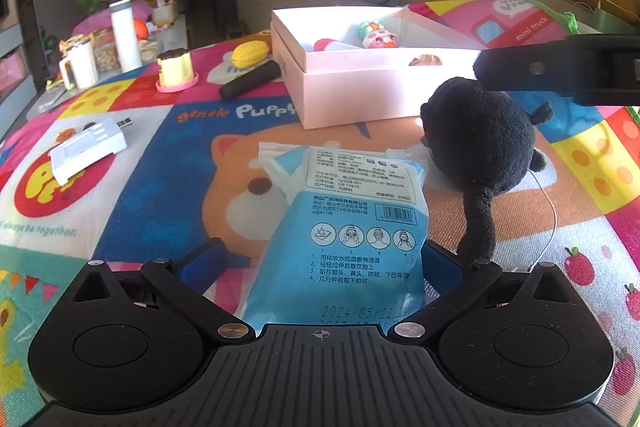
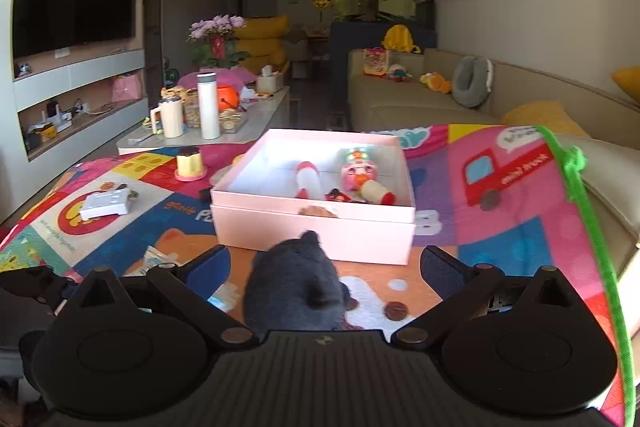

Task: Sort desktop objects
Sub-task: 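Lift the packet with left tool while right tool carries the plush toward the box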

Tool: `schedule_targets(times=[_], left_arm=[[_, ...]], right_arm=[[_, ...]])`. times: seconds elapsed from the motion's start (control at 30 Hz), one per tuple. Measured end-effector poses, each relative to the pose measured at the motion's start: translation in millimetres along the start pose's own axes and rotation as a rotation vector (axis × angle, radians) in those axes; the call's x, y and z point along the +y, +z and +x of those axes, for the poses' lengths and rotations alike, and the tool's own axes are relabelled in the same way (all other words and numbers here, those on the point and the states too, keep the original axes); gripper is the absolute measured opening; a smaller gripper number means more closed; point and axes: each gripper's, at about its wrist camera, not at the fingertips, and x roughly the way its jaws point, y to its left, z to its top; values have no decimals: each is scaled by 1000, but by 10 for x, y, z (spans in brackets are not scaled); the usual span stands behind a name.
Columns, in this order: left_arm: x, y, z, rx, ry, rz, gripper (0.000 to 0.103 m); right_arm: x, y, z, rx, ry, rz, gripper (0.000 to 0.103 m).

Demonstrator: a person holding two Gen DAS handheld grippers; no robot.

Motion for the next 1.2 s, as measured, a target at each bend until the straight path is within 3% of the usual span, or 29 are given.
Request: schedule_targets(times=[0.1,0.2,0.27,0.5,0.73,0.87,0.93,1.03,1.07,1.1,1.2], left_arm=[[0,-1,-1,0,0,0,103],[0,-1,-1,-1,-1,-1,103],[0,-1,0,-1,-1,-1,103],[-29,21,13,15,19,-7,103],[-5,59,-8,-2,-16,-19,103],[-70,121,-89,-66,-29,7,103],[-151,136,-61,-60,-15,51,103],[-210,132,14,-29,1,71,101],[-217,129,33,-21,6,73,99],[-218,125,43,-12,11,71,88],[-211,135,35,0,17,56,79]], right_arm=[[92,24,316,64,-11,-6,98],[30,-5,565,181,-30,41,75],[-108,-53,535,192,-8,109,73],[-584,-183,58,89,-125,204,86],[-894,-269,-174,71,-261,205,88],[-957,-204,-226,72,-214,245,88],[-900,-125,-231,58,-166,255,97],[-770,-12,-102,77,-102,251,101],[-730,9,-41,85,-97,244,101],[-681,23,55,99,-102,227,102],[-626,-9,339,177,-144,213,102]])
